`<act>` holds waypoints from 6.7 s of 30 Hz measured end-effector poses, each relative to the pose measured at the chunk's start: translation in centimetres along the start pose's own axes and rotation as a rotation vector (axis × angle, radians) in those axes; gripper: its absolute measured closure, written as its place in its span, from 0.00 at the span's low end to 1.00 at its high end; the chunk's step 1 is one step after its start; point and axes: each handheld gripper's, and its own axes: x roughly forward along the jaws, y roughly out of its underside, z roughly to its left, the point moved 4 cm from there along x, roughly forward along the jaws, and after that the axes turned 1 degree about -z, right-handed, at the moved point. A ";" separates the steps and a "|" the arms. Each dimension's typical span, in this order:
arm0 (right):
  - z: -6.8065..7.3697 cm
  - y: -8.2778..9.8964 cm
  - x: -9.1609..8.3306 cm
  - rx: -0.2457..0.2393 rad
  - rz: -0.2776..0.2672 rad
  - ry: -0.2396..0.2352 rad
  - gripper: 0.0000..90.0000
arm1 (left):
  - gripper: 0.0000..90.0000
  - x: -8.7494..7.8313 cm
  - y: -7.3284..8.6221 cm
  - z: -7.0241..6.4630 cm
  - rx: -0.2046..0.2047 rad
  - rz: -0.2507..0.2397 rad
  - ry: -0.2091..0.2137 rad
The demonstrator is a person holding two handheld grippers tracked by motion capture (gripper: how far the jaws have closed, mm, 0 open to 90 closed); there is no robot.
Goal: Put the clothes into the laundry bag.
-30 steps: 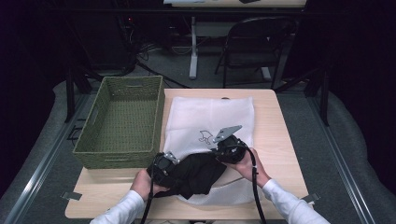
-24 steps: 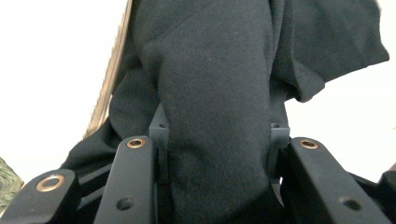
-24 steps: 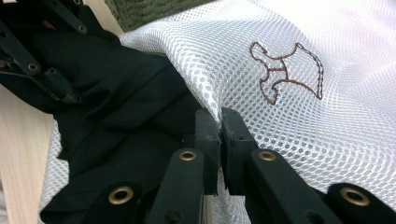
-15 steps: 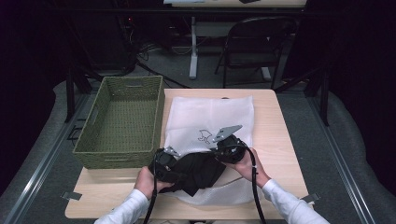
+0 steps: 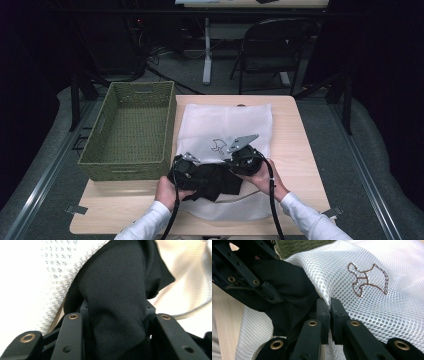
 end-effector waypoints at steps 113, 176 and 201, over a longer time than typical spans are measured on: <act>0.6 -0.5 -0.4 0.021 -0.007 -0.033 0.97 | 0.92 2.9 -0.3 0.1 -0.059 -0.217 -0.103; -0.3 -0.2 -0.4 0.072 -0.002 -0.069 0.97 | 0.69 5.4 -2.0 0.2 -0.060 -0.247 -0.158; -0.2 0.1 -0.2 0.071 0.035 -0.079 0.96 | 0.97 5.8 -1.2 -0.1 -0.034 -0.213 -0.188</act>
